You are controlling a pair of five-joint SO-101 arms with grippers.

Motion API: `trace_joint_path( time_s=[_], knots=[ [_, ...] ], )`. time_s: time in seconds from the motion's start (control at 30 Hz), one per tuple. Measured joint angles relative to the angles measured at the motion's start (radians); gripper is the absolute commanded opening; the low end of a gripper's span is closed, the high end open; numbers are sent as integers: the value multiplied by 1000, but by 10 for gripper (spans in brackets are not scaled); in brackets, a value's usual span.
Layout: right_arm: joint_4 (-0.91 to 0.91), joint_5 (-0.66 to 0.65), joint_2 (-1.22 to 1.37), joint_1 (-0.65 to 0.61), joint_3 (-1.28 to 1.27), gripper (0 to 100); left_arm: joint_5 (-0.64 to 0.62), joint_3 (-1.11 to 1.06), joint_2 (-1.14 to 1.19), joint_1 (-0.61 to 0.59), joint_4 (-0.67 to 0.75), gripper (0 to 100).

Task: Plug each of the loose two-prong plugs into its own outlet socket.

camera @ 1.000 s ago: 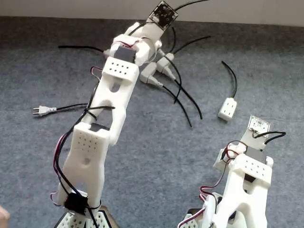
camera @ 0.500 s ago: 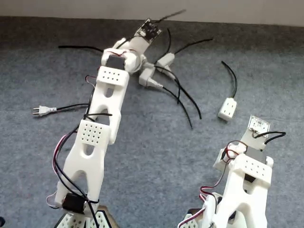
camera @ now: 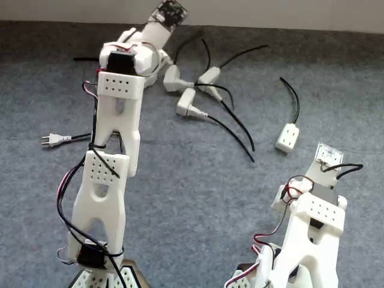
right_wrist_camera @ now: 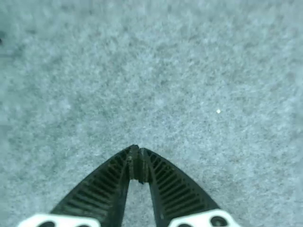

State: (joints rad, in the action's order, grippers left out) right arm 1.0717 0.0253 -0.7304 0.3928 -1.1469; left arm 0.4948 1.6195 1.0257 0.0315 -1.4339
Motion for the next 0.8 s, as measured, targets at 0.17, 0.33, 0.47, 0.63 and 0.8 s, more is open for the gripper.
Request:
trace_joint_path(
  time_s=[0.17, 0.33, 0.47, 0.63, 0.8],
  knots=[
    [132, -69, 0, 0, 219, 14, -89, 2, -193, -37, -164, 248],
    [288, -133, 0, 28, 534, 104, -100, 9, -276, -52, -307, 248],
    [310, -135, 3, 69, 755, 169, -100, 9, -278, -86, -322, 248],
    [273, -135, 121, 57, 873, 173, -100, -17, -278, -104, -324, 248],
    [239, -77, 420, -23, 934, 173, -100, -78, -278, -112, -324, 248]
  ],
)
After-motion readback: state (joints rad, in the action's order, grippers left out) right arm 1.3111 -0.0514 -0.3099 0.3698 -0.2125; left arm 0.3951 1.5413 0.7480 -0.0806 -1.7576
